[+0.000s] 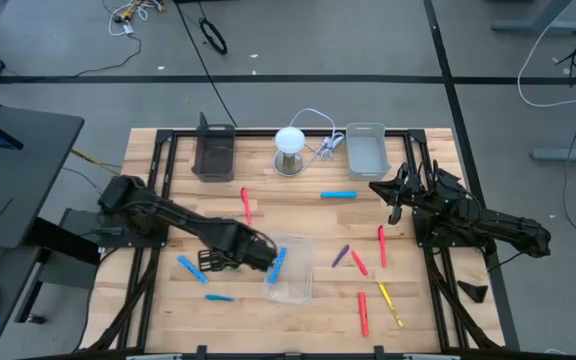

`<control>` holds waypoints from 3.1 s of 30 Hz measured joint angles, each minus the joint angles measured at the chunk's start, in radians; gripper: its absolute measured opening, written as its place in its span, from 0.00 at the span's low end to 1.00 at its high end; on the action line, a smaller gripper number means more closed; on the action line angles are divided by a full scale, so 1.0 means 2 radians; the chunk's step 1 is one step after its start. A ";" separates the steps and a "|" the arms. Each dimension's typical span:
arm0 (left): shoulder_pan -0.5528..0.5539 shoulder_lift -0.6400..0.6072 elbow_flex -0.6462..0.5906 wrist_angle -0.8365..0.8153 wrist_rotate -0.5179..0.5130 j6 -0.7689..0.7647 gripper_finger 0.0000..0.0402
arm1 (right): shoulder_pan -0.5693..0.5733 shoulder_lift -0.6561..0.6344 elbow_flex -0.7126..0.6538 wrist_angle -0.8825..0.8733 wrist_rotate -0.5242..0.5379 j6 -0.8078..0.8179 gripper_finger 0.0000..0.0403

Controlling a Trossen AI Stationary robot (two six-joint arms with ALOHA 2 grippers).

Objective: Pick & Place Markers
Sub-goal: Put the bottom blue highlighter into the transparent bin

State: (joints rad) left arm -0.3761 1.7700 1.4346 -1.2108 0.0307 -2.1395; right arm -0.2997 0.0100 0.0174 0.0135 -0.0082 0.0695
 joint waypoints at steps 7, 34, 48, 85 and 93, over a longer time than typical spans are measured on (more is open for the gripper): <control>-0.048 -0.050 -0.064 0.009 0.001 -0.078 0.72 | 0.000 0.000 0.000 0.000 0.000 0.000 0.07; -0.104 -0.205 -0.271 0.107 0.000 -0.142 0.72 | 0.000 0.000 0.000 0.000 0.000 0.000 0.07; -0.118 -0.248 -0.322 0.120 0.000 -0.144 0.72 | 0.000 0.000 0.000 0.000 0.000 0.000 0.07; -0.145 -0.152 -0.378 0.281 -0.013 -0.147 0.72 | 0.000 0.000 0.000 0.000 0.000 0.000 0.07; -0.144 -0.152 -0.378 0.281 -0.014 -0.139 0.69 | 0.000 0.000 0.000 0.000 0.000 0.000 0.07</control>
State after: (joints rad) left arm -0.6649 1.4662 0.6792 -0.6488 0.0034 -2.4181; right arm -0.3000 0.0101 0.0174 0.0135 -0.0082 0.0693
